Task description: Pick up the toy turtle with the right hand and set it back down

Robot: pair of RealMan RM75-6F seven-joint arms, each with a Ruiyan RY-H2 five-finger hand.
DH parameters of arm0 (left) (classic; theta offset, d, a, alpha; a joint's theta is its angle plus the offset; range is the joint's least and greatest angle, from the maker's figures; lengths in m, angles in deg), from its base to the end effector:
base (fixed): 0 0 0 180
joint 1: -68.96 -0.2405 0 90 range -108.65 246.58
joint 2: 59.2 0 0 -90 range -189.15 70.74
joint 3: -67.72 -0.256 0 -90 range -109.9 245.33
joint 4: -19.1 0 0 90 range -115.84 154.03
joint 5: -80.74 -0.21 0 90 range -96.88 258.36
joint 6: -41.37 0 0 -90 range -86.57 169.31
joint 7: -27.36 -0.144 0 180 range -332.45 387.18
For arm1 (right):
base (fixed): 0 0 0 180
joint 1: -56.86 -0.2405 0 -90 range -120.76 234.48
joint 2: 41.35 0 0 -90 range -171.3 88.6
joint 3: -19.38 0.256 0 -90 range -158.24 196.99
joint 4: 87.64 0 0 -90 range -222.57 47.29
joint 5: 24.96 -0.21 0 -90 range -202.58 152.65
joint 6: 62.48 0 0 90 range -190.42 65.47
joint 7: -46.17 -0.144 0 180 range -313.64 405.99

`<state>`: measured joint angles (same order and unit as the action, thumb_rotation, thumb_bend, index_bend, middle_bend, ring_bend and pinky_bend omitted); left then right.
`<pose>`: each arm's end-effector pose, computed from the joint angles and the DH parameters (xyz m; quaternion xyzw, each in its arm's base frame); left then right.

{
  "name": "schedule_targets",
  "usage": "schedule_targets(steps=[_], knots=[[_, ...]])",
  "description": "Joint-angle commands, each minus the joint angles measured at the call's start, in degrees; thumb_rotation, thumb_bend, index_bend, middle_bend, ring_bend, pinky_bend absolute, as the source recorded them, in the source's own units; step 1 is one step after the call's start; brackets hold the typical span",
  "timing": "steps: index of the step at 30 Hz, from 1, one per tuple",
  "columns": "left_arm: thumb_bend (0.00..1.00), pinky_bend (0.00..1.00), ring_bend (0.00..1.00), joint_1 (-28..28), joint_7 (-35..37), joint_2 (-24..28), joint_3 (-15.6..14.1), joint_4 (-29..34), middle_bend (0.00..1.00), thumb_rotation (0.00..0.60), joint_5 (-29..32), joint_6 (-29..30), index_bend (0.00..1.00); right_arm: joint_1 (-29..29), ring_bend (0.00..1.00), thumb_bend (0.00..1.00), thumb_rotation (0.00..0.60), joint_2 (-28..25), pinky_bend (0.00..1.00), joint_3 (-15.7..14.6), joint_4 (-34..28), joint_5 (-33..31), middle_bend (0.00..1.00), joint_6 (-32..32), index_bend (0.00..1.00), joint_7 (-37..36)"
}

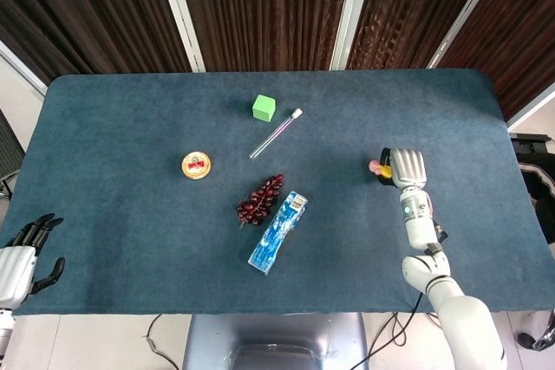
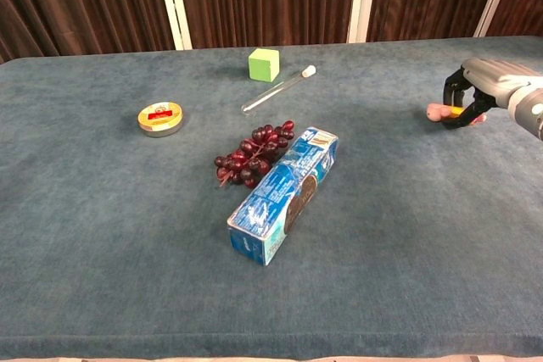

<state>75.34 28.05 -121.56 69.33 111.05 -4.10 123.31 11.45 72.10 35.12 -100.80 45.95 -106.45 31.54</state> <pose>-0.3177 0.1849 0.1610 -0.6108 -0.3981 -0.3637 0.5798 -0.2905 -0.4395 0.0027 0.6011 -0.4260 0.3270 0.5918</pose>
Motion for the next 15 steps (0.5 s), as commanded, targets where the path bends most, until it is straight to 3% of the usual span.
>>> schedule_targets(steps=[1,8,15], knots=[[0.41,0.4,0.15,0.03,-0.06,0.01,0.03,0.06,0.1,0.6,0.06,-0.05,0.17,0.06,1.0,1.0,0.6,0.13,1.0,-0.03,0.26,0.1,0.72,-0.16,0.84,0.05],[0.41,0.4,0.16,0.02,-0.31,-0.07,0.02,0.1,0.1,0.6,0.1,-0.03,0.17,0.76,1.0,1.0,0.6,0.73,1.0,-1.21,0.71,1.76,0.72,-3.0,0.71,0.32],[0.41,0.4,0.16,-0.03,-0.4,-0.13,0.02,0.14,0.1,0.6,0.02,0.12,0.17,1.81,1.0,1.0,0.6,-0.2,1.0,-2.69,-1.22,3.82,0.72,-5.1,0.71,-3.57]])
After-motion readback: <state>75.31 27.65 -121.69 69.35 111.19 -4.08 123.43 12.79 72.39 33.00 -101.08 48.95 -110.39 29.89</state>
